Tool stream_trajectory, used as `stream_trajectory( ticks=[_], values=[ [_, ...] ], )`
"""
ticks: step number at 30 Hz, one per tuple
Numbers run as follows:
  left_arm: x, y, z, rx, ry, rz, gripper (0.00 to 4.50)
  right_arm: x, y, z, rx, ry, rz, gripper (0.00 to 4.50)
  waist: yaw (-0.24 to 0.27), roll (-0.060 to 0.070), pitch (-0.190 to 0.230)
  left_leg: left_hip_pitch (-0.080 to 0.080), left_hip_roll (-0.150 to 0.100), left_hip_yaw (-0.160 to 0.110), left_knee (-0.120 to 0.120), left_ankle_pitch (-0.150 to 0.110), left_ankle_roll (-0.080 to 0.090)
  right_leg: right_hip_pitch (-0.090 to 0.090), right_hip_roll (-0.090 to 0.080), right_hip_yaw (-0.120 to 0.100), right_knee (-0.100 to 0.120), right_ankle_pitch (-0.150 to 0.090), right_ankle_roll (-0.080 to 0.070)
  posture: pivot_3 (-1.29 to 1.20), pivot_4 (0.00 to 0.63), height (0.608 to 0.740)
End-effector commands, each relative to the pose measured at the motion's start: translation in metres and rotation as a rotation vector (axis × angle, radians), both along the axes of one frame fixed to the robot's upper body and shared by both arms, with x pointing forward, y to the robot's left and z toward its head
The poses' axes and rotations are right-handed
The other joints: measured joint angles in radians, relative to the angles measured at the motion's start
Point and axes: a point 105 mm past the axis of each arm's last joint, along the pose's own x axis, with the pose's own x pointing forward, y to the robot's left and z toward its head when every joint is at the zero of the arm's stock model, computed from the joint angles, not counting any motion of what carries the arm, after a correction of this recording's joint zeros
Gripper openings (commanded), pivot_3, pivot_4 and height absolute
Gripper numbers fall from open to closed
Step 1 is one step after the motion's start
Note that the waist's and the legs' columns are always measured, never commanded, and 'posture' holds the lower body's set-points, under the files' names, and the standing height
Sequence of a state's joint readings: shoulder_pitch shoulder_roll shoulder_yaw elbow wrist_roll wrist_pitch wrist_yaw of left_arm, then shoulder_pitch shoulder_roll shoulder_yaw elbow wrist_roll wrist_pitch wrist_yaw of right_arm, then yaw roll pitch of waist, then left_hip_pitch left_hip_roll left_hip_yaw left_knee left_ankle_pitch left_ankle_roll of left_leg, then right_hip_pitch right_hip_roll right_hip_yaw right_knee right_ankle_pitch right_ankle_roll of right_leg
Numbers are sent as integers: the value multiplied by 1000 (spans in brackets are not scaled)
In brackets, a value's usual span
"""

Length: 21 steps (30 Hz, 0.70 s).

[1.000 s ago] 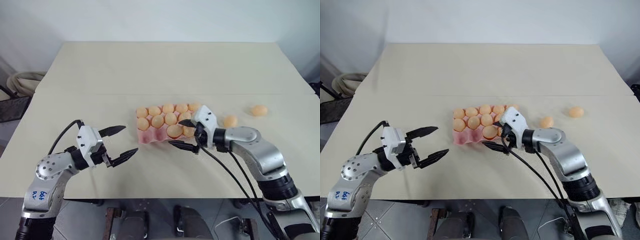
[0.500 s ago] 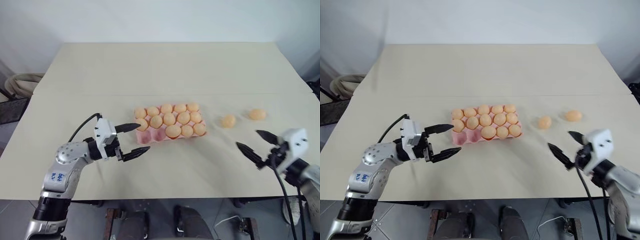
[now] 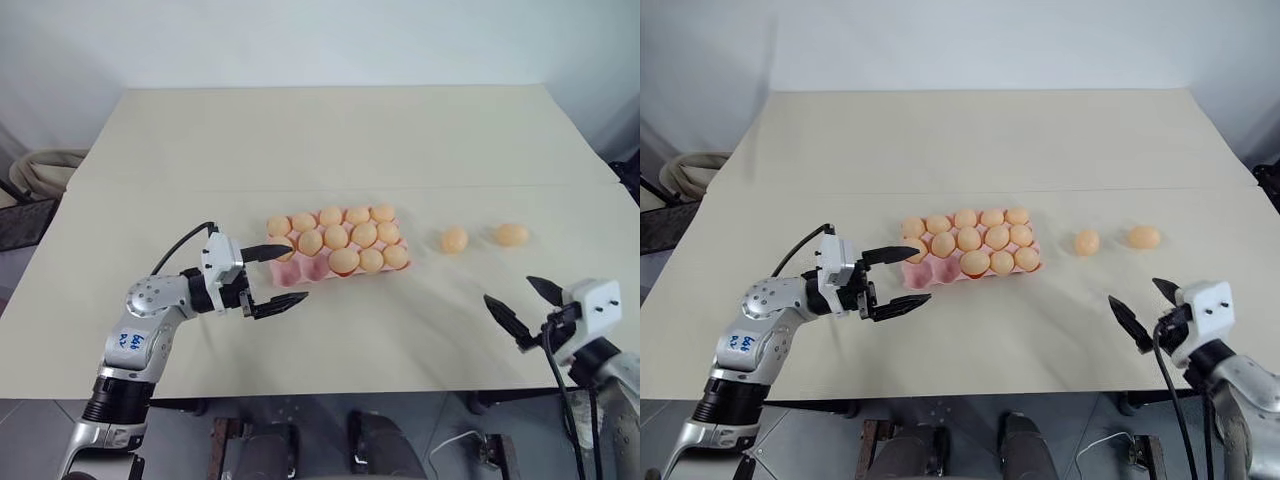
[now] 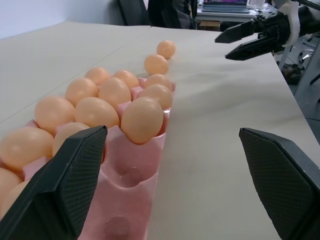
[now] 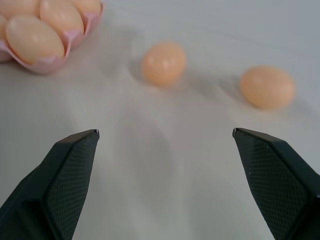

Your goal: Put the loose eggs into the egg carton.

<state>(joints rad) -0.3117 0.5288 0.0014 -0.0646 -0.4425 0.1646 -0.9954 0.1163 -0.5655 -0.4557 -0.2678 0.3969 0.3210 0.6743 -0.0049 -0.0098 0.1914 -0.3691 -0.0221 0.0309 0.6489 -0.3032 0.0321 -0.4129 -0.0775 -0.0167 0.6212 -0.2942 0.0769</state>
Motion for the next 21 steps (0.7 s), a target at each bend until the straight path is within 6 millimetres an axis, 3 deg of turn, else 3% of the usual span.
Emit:
stream_trajectory(
  ticks=[1, 9, 21],
  values=[
    [-3, 5, 5, 4, -43, 32, 4500, 16, 0, 9, -35, -10, 3, 4477, 2, 0, 0, 0, 0, 0, 0, 0, 0, 0, 0, 0, 0, 0, 0, 0, 150, 740],
    [-10, 12, 5, -6, -59, 93, 4500, 63, -36, 17, -141, 33, -59, 4477, 6, 0, 0, -1, 0, 0, -1, 0, 1, -1, 0, -1, -1, 0, 0, 0, 150, 740],
    [-14, 14, 7, -13, -64, 126, 4500, 122, -54, 23, -127, 77, -88, 4477, -10, 0, 0, -1, 0, 3, 1, 0, 1, -1, 0, -1, 0, 0, 0, 0, 150, 740]
  ],
)
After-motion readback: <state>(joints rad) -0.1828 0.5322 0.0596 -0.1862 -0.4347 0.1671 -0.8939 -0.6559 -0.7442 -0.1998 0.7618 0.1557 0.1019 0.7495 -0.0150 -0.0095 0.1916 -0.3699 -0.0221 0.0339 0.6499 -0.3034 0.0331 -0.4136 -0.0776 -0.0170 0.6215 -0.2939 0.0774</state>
